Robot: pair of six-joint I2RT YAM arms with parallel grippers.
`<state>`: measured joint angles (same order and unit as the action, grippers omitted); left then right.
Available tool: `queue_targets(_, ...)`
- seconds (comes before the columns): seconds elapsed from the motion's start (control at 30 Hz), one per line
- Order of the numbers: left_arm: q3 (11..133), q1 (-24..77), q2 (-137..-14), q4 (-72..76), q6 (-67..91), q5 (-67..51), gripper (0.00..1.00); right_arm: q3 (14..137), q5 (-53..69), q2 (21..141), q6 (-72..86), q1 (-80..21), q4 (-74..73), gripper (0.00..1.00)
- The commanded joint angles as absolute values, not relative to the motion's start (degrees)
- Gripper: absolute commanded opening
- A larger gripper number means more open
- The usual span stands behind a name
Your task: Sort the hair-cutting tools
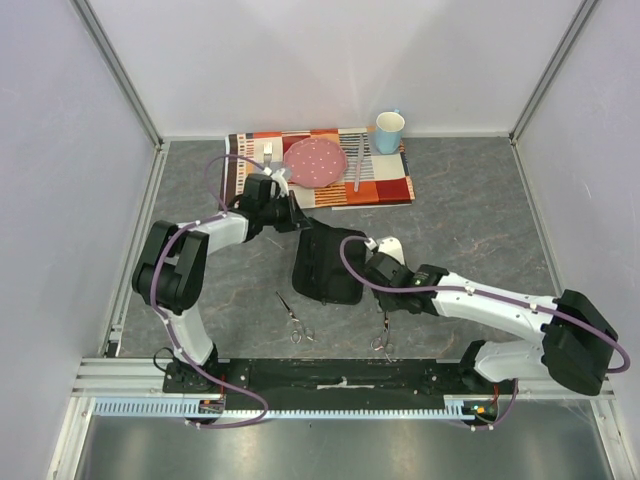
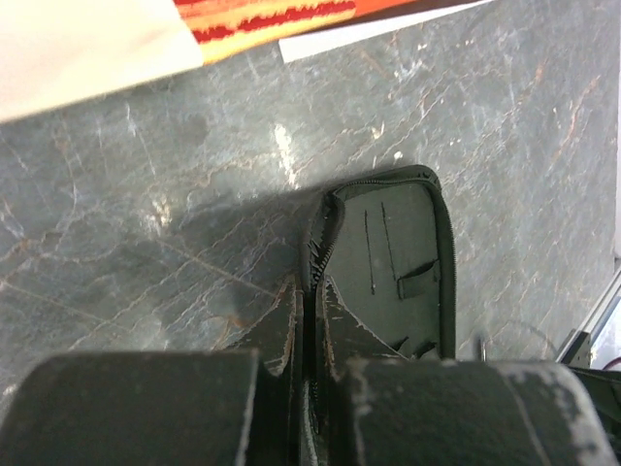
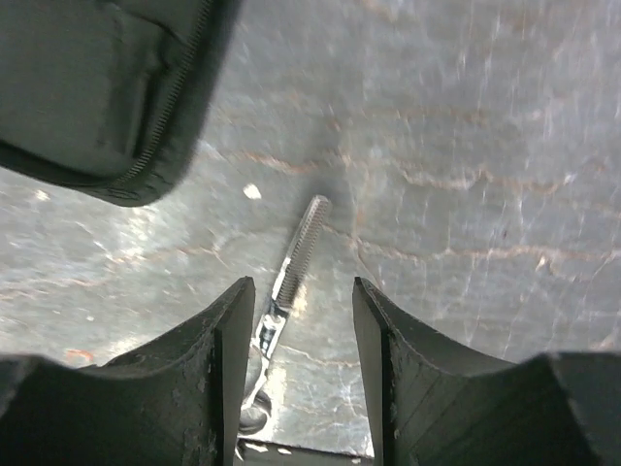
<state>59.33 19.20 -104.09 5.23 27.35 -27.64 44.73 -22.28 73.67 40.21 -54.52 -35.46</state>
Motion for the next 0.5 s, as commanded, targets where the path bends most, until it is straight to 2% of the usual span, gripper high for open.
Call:
queue_targets(0.0, 56.17, 19.42, -101.52, 7.11, 30.23, -28.31, 0.02, 40.52, -20.48, 70.49, 47.71, -54.75, -35.69, 0.53)
queue_targets(0.47, 49.84, 20.13, -94.93, 5.18, 37.79, -17.76, 0.02, 36.83, -19.51, 69.34, 55.63, -56.95, -34.37, 0.53)
